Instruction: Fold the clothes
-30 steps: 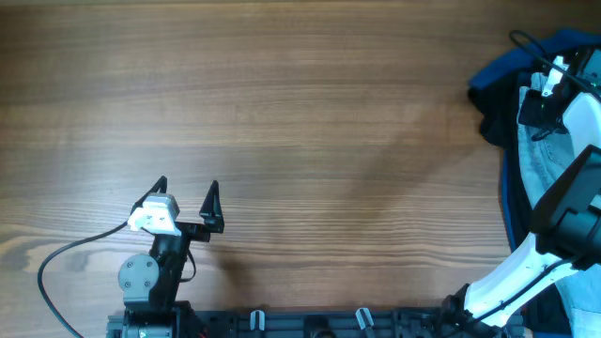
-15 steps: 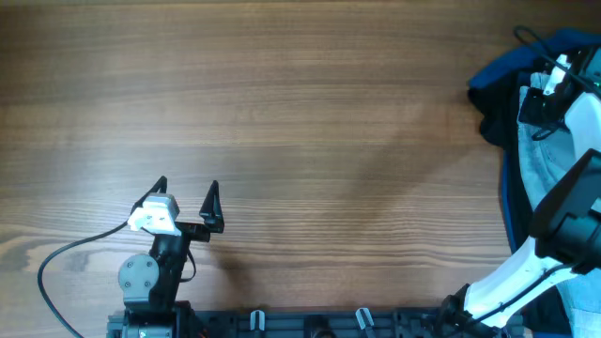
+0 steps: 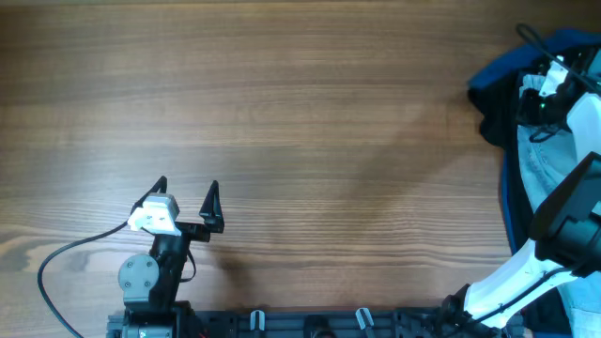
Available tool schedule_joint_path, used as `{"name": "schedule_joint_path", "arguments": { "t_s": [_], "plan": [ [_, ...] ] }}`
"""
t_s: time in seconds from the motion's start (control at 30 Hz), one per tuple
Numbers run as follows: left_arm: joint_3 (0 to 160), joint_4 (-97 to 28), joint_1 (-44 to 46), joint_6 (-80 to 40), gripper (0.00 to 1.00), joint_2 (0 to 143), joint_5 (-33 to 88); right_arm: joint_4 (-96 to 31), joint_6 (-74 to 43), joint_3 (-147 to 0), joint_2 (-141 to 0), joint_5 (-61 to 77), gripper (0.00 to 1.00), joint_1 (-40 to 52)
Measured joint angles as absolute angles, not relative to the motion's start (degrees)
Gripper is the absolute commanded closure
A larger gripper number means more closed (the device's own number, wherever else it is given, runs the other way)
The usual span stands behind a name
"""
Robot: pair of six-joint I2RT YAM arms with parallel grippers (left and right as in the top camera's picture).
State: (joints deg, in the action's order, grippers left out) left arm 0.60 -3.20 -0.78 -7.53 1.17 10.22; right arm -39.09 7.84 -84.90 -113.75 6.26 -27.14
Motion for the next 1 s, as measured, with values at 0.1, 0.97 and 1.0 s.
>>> {"name": "schedule_joint_path", "arguments": {
  "t_s": [0.1, 0.97, 1.0],
  "plan": [
    [0.6, -3.2, -0.78, -7.53, 0.0, 1.17, 10.22, -40.75, 7.09, -84.88, -113.03, 6.42, 0.34, -26.98],
    [0.6, -3.2, -0.78, -7.53, 0.0, 1.17, 10.22, -80.95, -34.0, -84.84, -82.83, -3.62, 0.0, -35.24],
    [0.6, -3.2, -0.78, -7.53, 0.0, 1.17, 10.22, -81.19, -35.0, -84.84, -82.08, -3.79, 0.0, -35.24]
  ]
}}
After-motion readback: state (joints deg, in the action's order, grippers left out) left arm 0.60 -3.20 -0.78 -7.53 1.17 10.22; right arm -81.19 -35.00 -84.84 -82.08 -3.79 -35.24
